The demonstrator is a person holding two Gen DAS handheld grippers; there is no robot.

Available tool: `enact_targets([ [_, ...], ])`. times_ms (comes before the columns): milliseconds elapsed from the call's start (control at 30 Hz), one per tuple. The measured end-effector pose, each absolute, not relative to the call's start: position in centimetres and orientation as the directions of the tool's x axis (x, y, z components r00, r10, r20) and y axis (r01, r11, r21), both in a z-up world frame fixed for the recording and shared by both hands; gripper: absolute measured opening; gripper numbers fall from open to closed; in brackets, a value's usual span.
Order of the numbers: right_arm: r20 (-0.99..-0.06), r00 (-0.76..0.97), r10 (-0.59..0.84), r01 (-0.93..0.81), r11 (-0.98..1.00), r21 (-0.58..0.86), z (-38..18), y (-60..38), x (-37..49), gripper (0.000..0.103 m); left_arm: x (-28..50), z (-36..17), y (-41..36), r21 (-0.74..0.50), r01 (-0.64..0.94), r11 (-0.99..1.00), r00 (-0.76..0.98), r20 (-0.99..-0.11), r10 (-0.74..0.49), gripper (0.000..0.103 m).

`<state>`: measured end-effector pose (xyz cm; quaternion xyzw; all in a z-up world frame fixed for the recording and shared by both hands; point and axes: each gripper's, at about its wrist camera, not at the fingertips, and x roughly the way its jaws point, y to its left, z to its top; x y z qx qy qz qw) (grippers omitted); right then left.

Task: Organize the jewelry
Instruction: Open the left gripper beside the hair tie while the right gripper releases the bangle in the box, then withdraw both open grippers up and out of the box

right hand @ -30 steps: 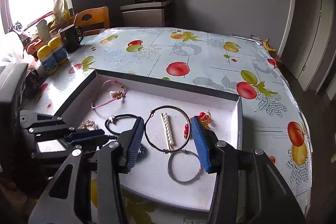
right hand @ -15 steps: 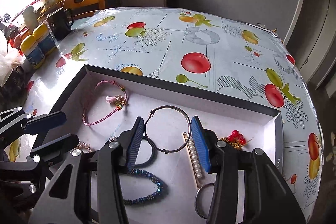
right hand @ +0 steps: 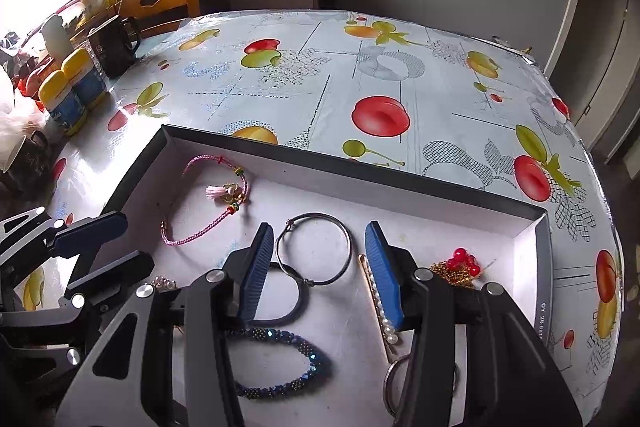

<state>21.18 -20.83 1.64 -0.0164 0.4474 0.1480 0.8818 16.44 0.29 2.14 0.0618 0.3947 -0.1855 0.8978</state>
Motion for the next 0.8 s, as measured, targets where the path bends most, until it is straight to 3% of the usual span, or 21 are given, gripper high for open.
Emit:
enact_targets([
  [133, -0.769, 0.586, 0.256, -0.253, 0.959, 0.127, 3.0, -23.0, 19.4, 0.057, 16.1, 2.1, 0.0, -0.018, 0.389, 0.921, 0.62, -0.734, -0.276, 0.038],
  [267, -0.738, 0.624, 0.256, -0.24, 0.962, 0.131, 4.2, -25.3, 16.1, 0.058, 15.4, 2.8, -0.4, 0.012, 0.387, 0.922, 0.636, -0.728, -0.257, 0.046],
  [333, -0.719, 0.646, 0.256, -0.238, 0.963, 0.129, 4.6, -26.3, 14.2, 0.068, 14.9, 3.4, -0.5, 0.01, 0.385, 0.923, 0.645, -0.718, -0.262, 0.056],
  [467, -0.688, 0.679, 0.255, -0.227, 0.965, 0.133, 4.6, -27.7, 10.8, 0.075, 13.2, 4.0, -1.4, 0.023, 0.386, 0.922, 0.65, -0.716, -0.254, 0.056],
  [533, -0.675, 0.691, 0.259, -0.22, 0.965, 0.144, 4.3, -28.1, 9.2, 0.087, 11.9, 3.8, -1.8, 0.044, 0.393, 0.919, 0.654, -0.716, -0.245, 0.061],
  [567, -0.669, 0.696, 0.262, -0.22, 0.964, 0.149, 4.1, -28.4, 8.4, 0.088, 11.0, 3.7, -2.0, 0.056, 0.394, 0.917, 0.659, -0.713, -0.239, 0.076],
  [600, -0.666, 0.7, 0.259, -0.219, 0.965, 0.145, 3.9, -28.5, 7.8, 0.089, 10.2, 3.7, -2.0, 0.072, 0.386, 0.92, 0.675, -0.702, -0.229, 0.08],
  [800, -0.668, 0.709, 0.228, -0.207, 0.972, 0.112, 1.9, -28.8, 5.0, 0.091, 6.4, 2.9, -1.6, 0.082, 0.356, 0.931, 0.711, -0.67, -0.212, 0.082],
])
